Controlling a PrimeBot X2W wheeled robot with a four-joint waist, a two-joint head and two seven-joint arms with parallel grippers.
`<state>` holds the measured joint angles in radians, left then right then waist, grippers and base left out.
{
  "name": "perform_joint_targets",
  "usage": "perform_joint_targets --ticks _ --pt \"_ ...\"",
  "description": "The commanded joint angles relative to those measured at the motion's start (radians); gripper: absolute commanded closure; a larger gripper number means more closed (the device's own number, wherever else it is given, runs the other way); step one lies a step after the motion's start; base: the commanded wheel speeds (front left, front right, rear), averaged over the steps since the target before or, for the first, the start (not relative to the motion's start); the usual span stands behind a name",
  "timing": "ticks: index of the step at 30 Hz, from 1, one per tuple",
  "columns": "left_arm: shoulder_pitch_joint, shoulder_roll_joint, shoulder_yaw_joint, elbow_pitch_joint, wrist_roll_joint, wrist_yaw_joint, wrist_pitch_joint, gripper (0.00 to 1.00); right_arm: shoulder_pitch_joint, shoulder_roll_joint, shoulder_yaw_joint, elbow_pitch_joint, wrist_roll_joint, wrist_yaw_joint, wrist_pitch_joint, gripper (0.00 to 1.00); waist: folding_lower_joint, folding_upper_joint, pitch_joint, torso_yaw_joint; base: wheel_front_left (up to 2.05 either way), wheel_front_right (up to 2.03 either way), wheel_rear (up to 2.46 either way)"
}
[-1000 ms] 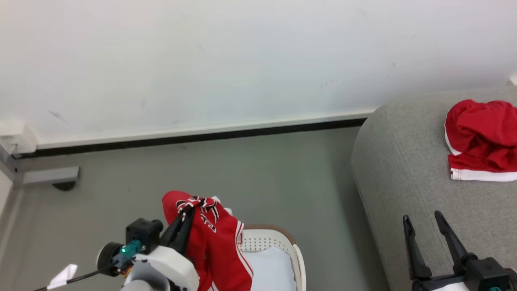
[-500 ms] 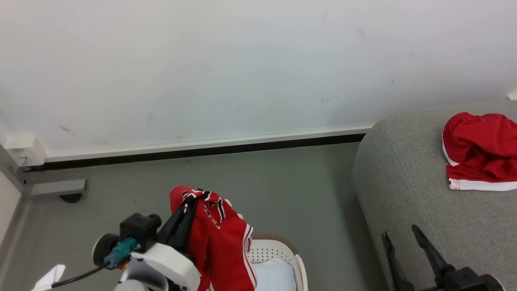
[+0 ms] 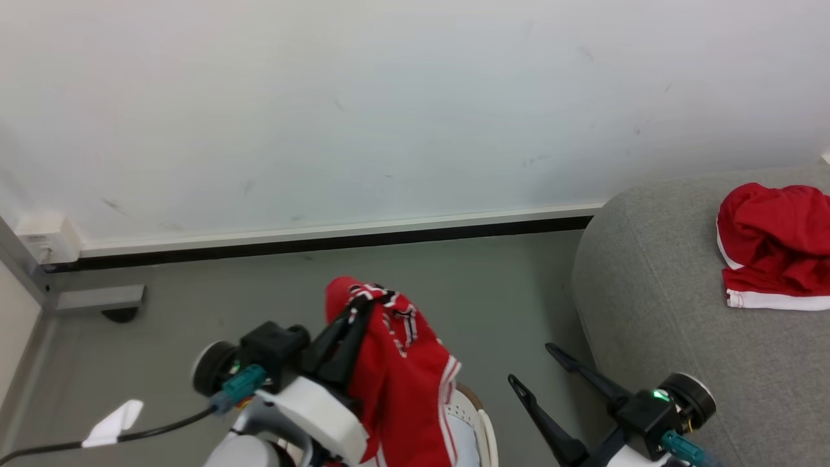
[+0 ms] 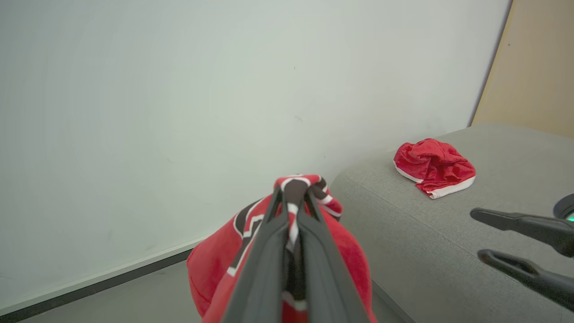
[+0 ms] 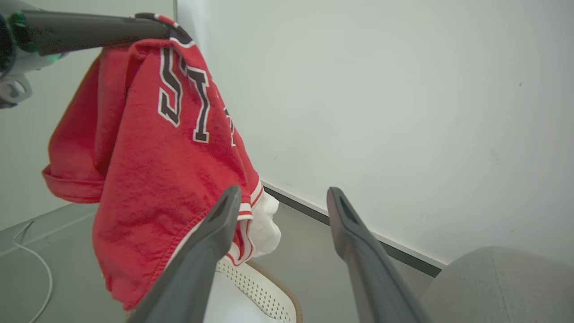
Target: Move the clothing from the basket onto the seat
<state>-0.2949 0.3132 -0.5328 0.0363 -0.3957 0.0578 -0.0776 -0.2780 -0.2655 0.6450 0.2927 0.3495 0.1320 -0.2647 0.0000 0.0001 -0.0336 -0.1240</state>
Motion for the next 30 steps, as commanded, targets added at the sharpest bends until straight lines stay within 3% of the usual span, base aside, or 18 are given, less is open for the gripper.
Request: perform_joint_targets --ticks 1,7,18,19,20,21,30 --pt "-0.022 -0.013 -0.019 -0.009 0.011 -0.013 0.010 1.00 -0.054 -0.021 0.051 0.019 0.030 -0.002 0.001 0.00 0.0000 -0.0001 -0.003 0.009 0.00 0.00 0.00" --pt "-0.062 -0.056 -0.097 -0.022 0.023 -0.057 0.031 1.00 -0.152 -0.034 0.162 0.063 0.085 -0.003 0.001 0.00 0.0000 -0.0001 -0.011 0.034 0.00 0.00 0.00" --pt "-0.087 -0.103 -0.198 -0.074 0.004 -0.125 0.060 1.00 -0.215 0.007 0.256 0.130 0.150 -0.002 0.001 0.00 0.0000 -0.0001 -0.012 0.054 0.00 0.00 0.00" --pt "-0.088 -0.103 -0.205 -0.078 0.002 -0.129 0.064 1.00 -0.215 0.009 0.271 0.141 0.167 -0.003 0.001 0.18 0.0000 -0.0001 -0.012 0.056 0.00 0.00 0.00" --pt "-0.089 -0.103 -0.207 -0.079 0.000 -0.131 0.065 1.00 -0.218 0.012 0.282 0.144 0.187 -0.002 0.001 0.65 0.0000 -0.0001 -0.011 0.057 0.00 0.00 0.00" --pt "-0.089 -0.102 -0.209 -0.080 -0.003 -0.133 0.065 1.00 -0.223 0.015 0.292 0.141 0.205 -0.002 0.001 1.00 0.0000 -0.0001 -0.011 0.057 0.00 0.00 0.00" --pt "-0.076 -0.083 -0.198 -0.059 -0.011 -0.118 0.056 1.00 -0.241 -0.013 0.308 0.125 0.293 -0.002 0.001 1.00 0.0000 -0.0001 0.001 0.048 0.00 0.00 0.00"
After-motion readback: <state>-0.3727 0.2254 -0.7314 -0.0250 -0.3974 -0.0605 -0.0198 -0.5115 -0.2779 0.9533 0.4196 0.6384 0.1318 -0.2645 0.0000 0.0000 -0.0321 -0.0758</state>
